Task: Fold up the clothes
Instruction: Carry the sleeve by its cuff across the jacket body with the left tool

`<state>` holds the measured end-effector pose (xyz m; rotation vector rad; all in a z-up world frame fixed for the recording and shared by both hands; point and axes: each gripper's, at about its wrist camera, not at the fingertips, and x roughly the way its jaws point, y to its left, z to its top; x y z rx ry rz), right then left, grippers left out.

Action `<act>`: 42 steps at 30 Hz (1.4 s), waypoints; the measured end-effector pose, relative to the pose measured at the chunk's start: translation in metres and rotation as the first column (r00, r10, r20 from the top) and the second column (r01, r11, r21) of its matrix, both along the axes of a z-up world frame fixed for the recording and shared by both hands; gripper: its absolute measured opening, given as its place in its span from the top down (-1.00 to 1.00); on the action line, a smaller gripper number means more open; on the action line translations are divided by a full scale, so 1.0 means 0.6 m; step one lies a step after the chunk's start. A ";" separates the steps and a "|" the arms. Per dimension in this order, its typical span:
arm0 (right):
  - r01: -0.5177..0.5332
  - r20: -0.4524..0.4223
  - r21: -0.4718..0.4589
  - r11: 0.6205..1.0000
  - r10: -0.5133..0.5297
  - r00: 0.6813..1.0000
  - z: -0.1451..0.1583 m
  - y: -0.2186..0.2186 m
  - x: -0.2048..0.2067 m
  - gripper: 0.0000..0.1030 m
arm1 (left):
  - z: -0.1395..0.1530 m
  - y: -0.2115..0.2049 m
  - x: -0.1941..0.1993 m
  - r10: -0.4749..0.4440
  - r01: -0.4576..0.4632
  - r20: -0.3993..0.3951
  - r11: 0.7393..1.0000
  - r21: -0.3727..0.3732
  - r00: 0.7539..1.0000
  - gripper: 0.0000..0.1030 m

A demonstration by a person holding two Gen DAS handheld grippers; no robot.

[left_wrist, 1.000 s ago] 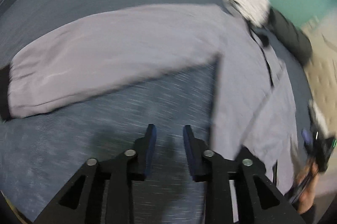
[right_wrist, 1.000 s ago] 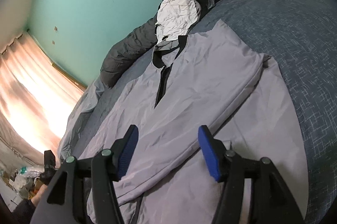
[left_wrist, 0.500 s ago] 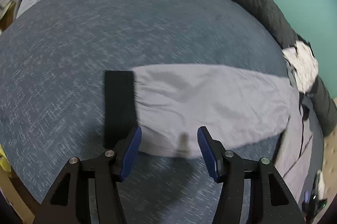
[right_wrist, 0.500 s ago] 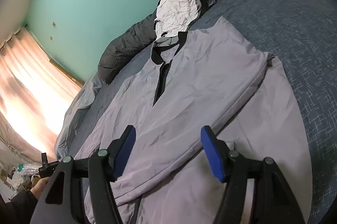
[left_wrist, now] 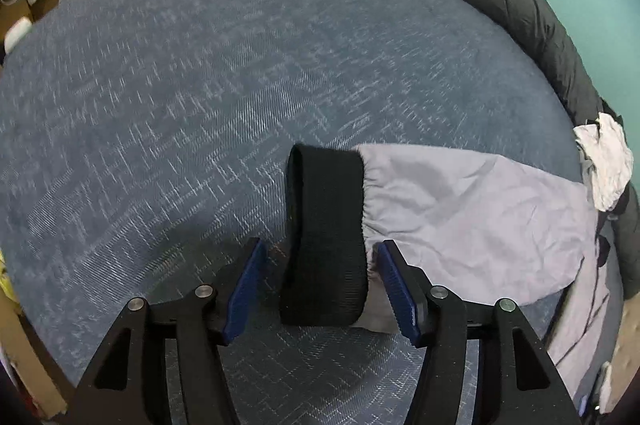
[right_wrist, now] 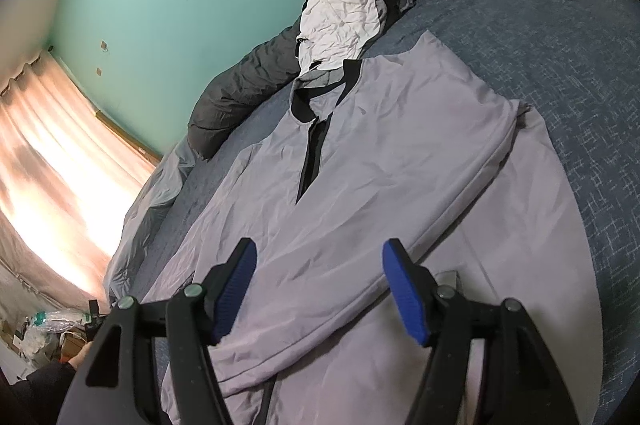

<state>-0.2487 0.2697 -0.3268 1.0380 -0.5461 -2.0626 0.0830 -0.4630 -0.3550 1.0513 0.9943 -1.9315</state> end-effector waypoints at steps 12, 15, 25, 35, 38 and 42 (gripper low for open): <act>0.001 0.008 -0.003 1.000 0.000 1.000 -0.004 0.000 -0.001 -0.32 | 0.022 0.016 -0.038 -0.089 0.087 -0.055 0.995 -0.042 0.994 0.57; 0.002 0.008 -0.011 1.000 -0.002 1.000 0.000 -0.001 0.000 -0.32 | 0.039 0.015 -0.049 -0.110 0.109 -0.090 0.994 -0.020 0.990 0.75; 0.009 0.009 -0.044 0.999 -0.009 1.000 0.011 0.011 -0.002 -0.33 | 0.172 0.099 -0.135 -0.267 0.249 -0.183 0.961 -0.118 0.946 0.79; 0.044 0.058 -0.065 0.997 -0.040 0.998 0.002 0.060 -0.012 -0.34 | 0.316 0.311 -0.353 -0.546 0.500 -0.223 0.834 -0.232 0.808 0.79; 0.044 0.057 -0.067 0.997 -0.040 0.998 0.005 0.078 -0.014 -0.34 | 0.338 0.390 -0.410 -0.621 0.574 -0.230 0.782 -0.242 0.749 0.79; 0.052 0.061 -0.053 0.997 -0.049 0.997 0.011 0.105 -0.016 -0.35 | 0.355 0.497 -0.475 -0.701 0.660 -0.242 0.713 -0.239 0.670 0.79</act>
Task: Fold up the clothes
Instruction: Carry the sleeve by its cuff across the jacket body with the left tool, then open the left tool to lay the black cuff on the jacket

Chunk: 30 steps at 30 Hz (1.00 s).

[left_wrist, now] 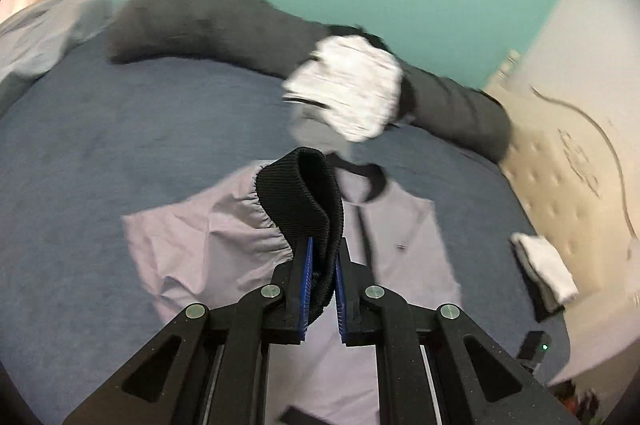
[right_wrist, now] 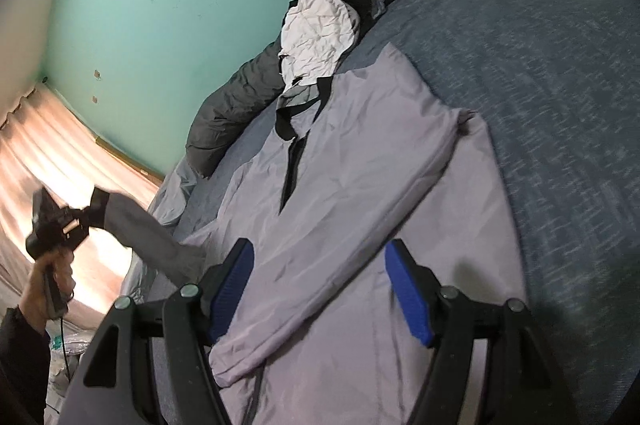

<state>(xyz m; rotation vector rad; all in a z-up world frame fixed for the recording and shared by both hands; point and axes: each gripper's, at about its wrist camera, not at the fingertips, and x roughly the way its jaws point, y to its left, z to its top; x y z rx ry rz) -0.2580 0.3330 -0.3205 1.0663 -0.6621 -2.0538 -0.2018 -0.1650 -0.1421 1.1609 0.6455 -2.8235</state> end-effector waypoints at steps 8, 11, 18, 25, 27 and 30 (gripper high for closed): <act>0.047 0.007 -0.001 0.999 -0.047 0.999 0.001 0.058 0.001 -0.35 | -0.008 0.224 -0.074 -0.261 0.261 0.012 0.965 -0.012 0.965 0.79; 0.057 0.014 -0.001 0.998 -0.057 0.998 0.000 0.071 0.001 -0.36 | -0.042 0.313 -0.075 -0.364 0.366 0.073 0.931 -0.014 0.929 0.79; 0.040 0.037 0.003 0.999 -0.040 0.998 -0.009 0.071 0.006 -0.36 | -0.183 0.402 -0.052 -0.427 0.433 0.217 0.901 0.021 0.878 0.79; -0.001 0.066 0.012 1.000 0.001 0.998 -0.020 0.046 0.008 -0.36 | -0.275 0.418 -0.039 -0.418 0.426 0.302 0.904 0.043 0.857 0.79; -0.022 0.079 0.023 1.000 0.020 0.997 -0.025 0.036 0.008 -0.36 | -0.273 0.397 -0.030 -0.402 0.411 0.305 0.911 0.037 0.864 0.78; -0.050 0.097 0.032 0.998 0.046 0.994 -0.032 0.018 0.004 -0.36 | -0.276 0.350 -0.008 -0.353 0.367 0.318 0.930 0.018 0.880 0.77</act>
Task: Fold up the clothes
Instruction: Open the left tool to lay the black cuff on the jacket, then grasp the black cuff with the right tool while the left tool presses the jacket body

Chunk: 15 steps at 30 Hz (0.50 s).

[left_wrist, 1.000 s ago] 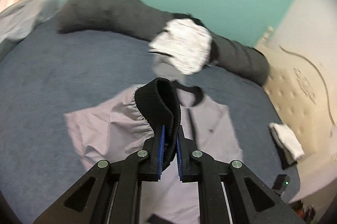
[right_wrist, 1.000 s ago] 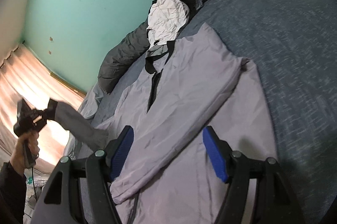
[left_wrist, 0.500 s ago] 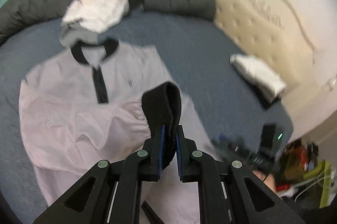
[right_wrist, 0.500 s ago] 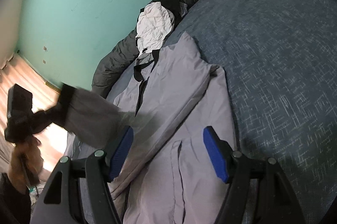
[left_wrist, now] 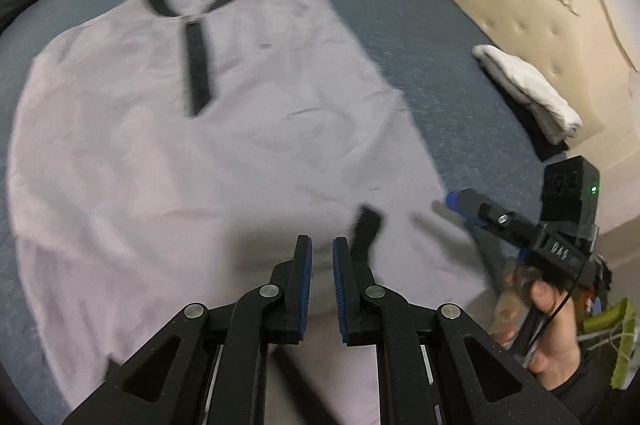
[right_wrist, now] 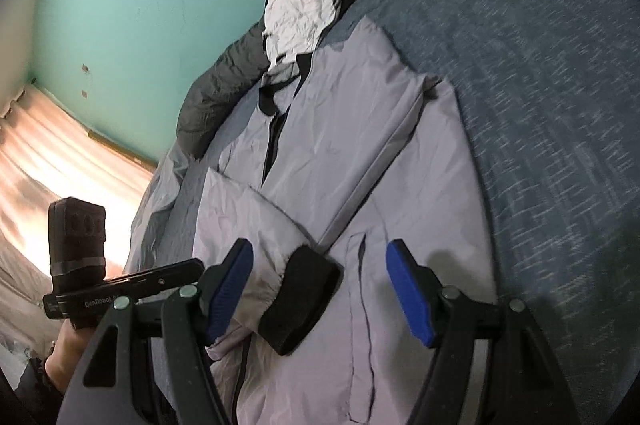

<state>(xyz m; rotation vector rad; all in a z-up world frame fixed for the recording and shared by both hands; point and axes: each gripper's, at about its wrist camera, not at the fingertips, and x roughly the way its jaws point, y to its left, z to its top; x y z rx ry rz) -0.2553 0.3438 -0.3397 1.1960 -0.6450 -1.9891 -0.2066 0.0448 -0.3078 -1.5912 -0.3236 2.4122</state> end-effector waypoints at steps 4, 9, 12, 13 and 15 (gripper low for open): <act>-0.054 0.016 -0.015 0.998 0.054 0.998 -0.001 -0.032 -0.010 -0.37 | -0.024 -0.071 0.041 0.063 -0.062 0.033 0.998 -0.032 0.997 0.75; -0.131 0.053 0.075 0.989 0.127 0.990 -0.019 -0.085 -0.021 -0.44 | -0.070 -0.157 0.090 0.165 -0.165 0.087 0.986 -0.002 0.982 0.75; -0.154 0.046 0.158 0.975 0.149 0.988 -0.029 -0.109 -0.022 -0.44 | -0.088 -0.184 0.108 0.195 -0.195 0.095 0.981 -0.005 0.976 0.75; -0.161 0.050 0.174 0.972 0.154 0.987 -0.033 -0.114 -0.022 -0.44 | -0.095 -0.193 0.114 0.204 -0.205 0.098 0.979 -0.005 0.974 0.75; -0.167 0.057 0.195 0.967 0.158 0.986 -0.044 -0.122 -0.020 -0.44 | -0.107 -0.206 0.122 0.215 -0.217 0.114 0.976 0.004 0.970 0.75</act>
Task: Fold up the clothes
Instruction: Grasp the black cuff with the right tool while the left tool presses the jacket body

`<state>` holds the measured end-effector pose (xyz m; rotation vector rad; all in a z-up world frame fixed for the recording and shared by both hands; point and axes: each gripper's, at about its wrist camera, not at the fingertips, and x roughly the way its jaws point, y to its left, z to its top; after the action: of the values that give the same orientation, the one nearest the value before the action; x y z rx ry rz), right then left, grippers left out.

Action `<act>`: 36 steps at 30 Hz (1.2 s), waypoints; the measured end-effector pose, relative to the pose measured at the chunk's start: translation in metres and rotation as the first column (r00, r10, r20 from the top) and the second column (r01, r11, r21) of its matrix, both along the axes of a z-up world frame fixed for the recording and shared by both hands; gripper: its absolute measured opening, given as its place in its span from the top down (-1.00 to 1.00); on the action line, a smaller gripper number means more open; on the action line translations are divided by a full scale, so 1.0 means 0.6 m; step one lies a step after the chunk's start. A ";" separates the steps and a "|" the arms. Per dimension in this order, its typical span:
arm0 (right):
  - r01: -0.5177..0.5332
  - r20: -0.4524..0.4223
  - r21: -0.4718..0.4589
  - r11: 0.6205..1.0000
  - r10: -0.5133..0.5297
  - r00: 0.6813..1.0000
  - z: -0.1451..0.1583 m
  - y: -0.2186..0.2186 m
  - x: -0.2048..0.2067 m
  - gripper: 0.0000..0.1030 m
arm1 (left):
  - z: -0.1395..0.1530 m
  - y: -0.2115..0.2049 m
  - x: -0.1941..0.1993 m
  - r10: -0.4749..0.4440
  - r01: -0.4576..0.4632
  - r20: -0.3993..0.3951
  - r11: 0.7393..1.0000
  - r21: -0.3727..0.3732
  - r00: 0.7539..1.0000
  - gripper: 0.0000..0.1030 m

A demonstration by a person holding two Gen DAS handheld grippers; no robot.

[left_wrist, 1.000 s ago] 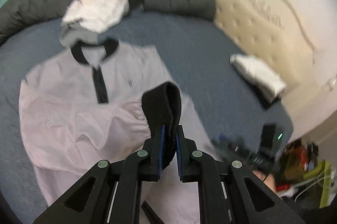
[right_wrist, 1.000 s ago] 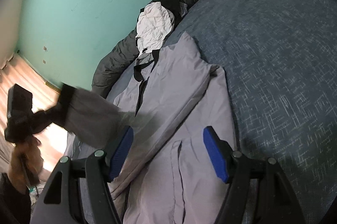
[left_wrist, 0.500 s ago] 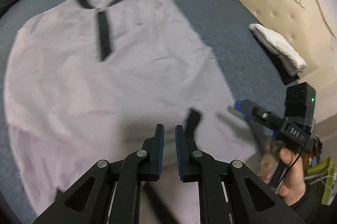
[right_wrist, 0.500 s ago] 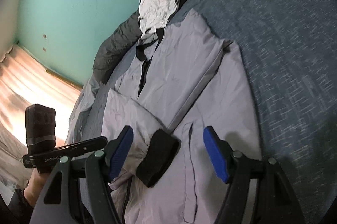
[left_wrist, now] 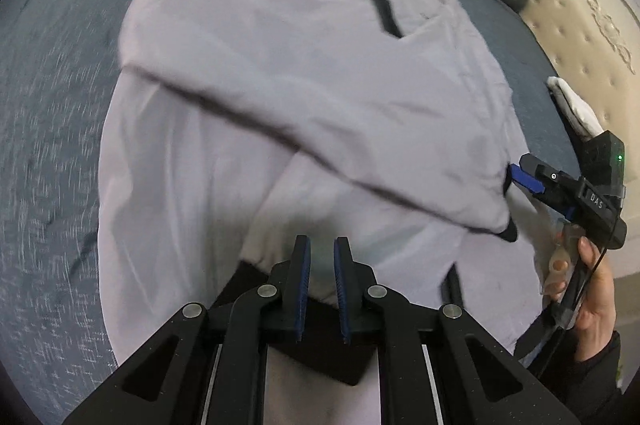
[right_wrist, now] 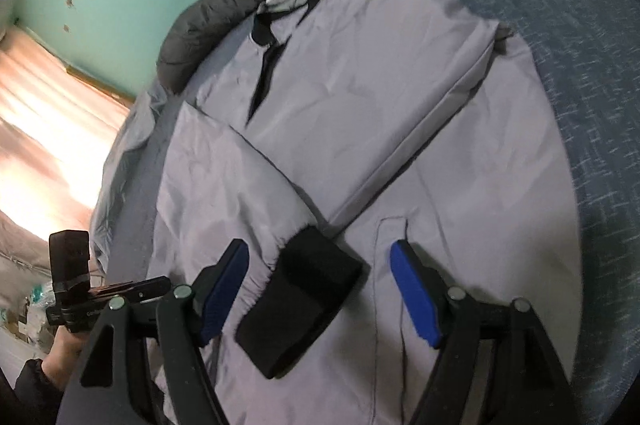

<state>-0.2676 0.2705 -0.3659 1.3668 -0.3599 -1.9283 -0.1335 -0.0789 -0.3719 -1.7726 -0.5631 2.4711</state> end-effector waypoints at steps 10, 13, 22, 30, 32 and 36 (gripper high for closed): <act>-0.020 -0.018 -0.031 0.999 0.020 1.000 -0.007 0.008 0.009 0.27 | -0.020 -0.019 0.004 0.007 -0.007 0.010 0.999 0.045 1.000 0.75; -0.024 -0.031 -0.038 0.999 0.022 0.999 -0.003 0.017 0.010 0.47 | -0.021 -0.024 0.006 0.021 -0.022 0.007 0.998 0.061 1.000 0.75; 0.003 -0.037 -0.014 1.000 -0.004 0.999 0.009 0.029 0.015 0.47 | -0.015 -0.025 0.011 0.019 -0.019 0.006 0.999 0.041 1.000 0.75; -0.098 -0.126 0.079 0.992 0.107 0.986 0.021 -0.030 0.018 -0.09 | -0.014 -0.034 0.014 0.015 -0.015 0.010 0.999 0.043 1.000 0.75; -0.115 -0.122 0.106 0.988 0.128 0.984 0.013 -0.040 0.015 -0.09 | -0.014 -0.035 0.015 0.010 -0.011 0.010 0.999 0.041 1.000 0.75; -0.145 -0.100 0.068 0.987 0.152 0.983 0.005 -0.037 0.011 -0.08 | -0.013 -0.043 0.018 0.006 -0.007 0.009 0.999 0.049 1.000 0.75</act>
<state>-0.2608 0.2485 -0.3631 1.2869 -0.1457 -1.8909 -0.1226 -0.1049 -0.3799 -1.7678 -0.6253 2.4326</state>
